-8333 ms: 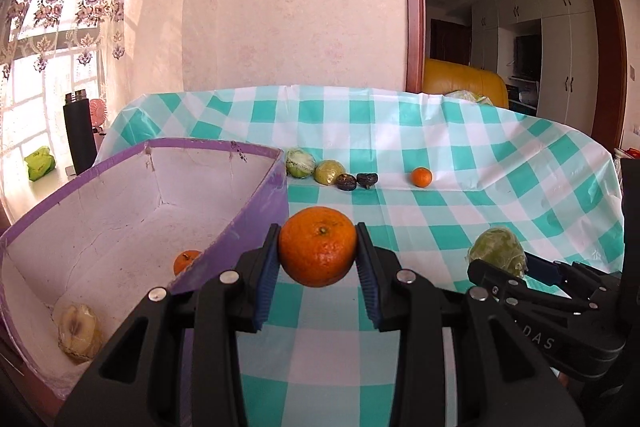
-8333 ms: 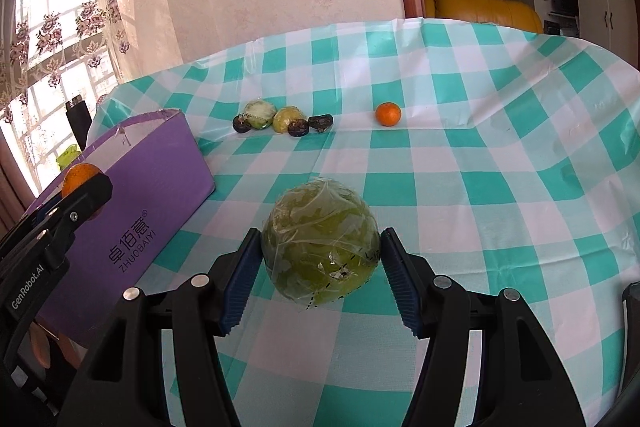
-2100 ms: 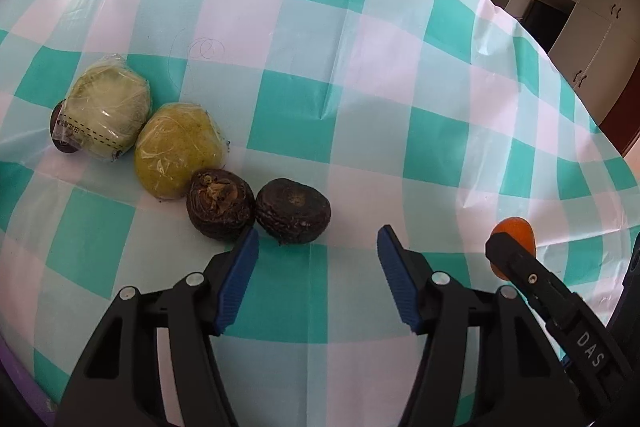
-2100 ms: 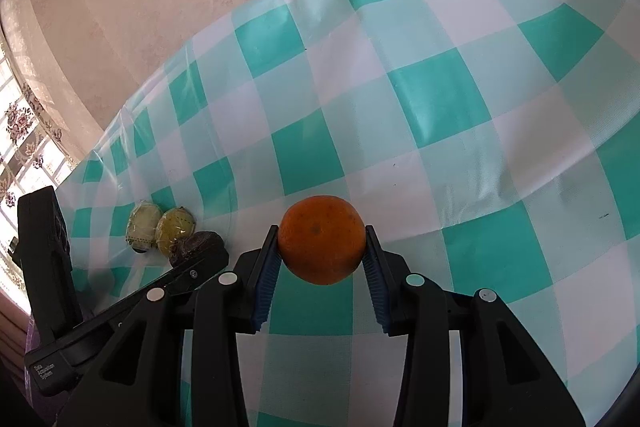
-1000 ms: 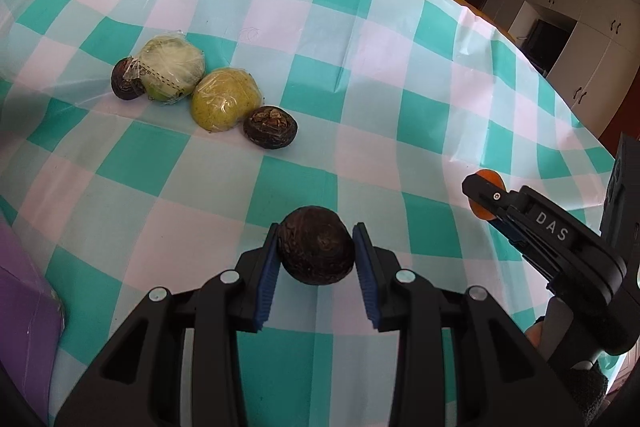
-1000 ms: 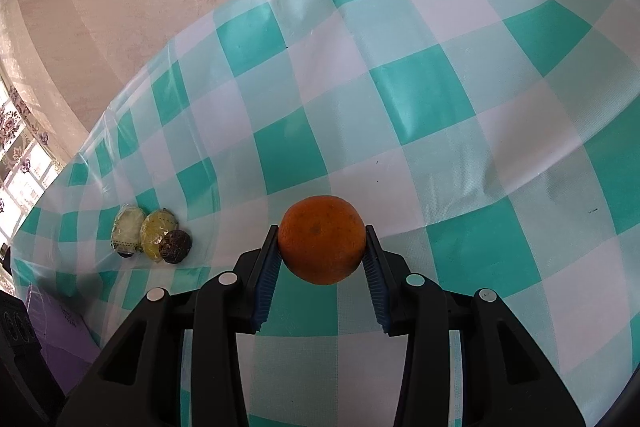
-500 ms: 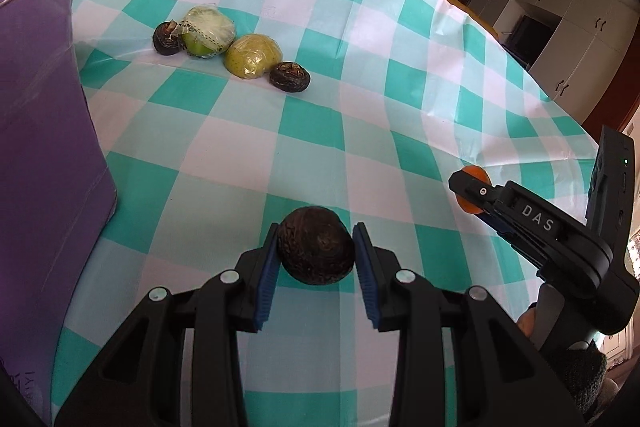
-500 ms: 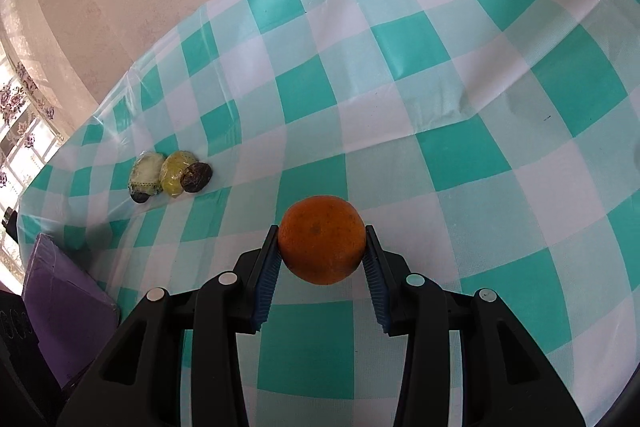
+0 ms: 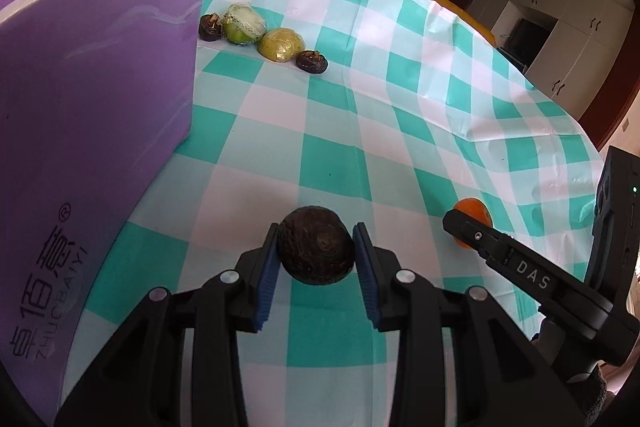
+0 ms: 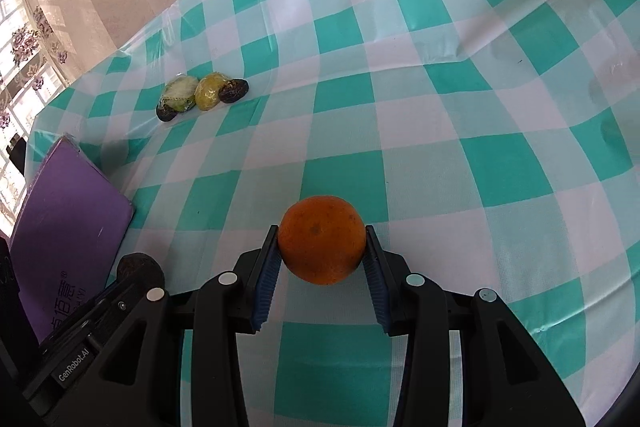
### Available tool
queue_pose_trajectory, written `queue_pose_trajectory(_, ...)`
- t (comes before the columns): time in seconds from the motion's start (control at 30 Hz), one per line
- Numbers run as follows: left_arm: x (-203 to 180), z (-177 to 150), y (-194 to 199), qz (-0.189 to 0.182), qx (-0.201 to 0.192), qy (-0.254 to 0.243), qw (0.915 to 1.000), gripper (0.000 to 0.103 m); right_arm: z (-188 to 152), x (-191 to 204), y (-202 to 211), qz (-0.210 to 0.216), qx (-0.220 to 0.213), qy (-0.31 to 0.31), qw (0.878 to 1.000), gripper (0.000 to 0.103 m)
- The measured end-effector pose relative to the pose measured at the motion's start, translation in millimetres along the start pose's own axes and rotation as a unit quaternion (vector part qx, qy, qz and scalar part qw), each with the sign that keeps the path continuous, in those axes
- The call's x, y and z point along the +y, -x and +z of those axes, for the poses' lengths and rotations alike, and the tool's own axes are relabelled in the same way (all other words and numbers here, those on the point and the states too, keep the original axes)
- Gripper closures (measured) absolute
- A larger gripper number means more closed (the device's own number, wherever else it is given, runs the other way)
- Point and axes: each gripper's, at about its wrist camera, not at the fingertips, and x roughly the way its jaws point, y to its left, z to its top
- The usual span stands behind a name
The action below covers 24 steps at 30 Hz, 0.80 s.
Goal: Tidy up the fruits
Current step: 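Carry the passion fruit and mandarin over the purple box with both tools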
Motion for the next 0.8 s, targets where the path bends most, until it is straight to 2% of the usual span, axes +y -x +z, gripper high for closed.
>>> queue_pose_trajectory(0.23, 1.8, -18.1, 24.4, 0.006, -0.015, -0.015, 0.9998, 0.067, -27.2, 23.9, 17.1, 0.001, 0.015, 0.046, 0.999, 0.063)
queue_pose_trajectory(0.43, -9.4, -31.3, 45.7, 0.016, -0.043, -0.057, 0.9973, 0.067, -38.9, 31.8, 27.6, 0.008, 0.015, 0.056, 0.998, 0.063)
queue_pose_trajectory(0.63, -15.8, -39.7, 84.5, 0.028, -0.100, -0.079, 0.9914, 0.067, -43.6, 36.9, 46.9, 0.023, -0.020, 0.061, 0.998, 0.063)
queue_pose_trajectory(0.8, -21.8, -35.1, 130.7, 0.032, -0.159, -0.098, 0.9818, 0.067, -43.8, 47.7, 65.8, 0.051, -0.055, 0.054, 0.996, 0.063)
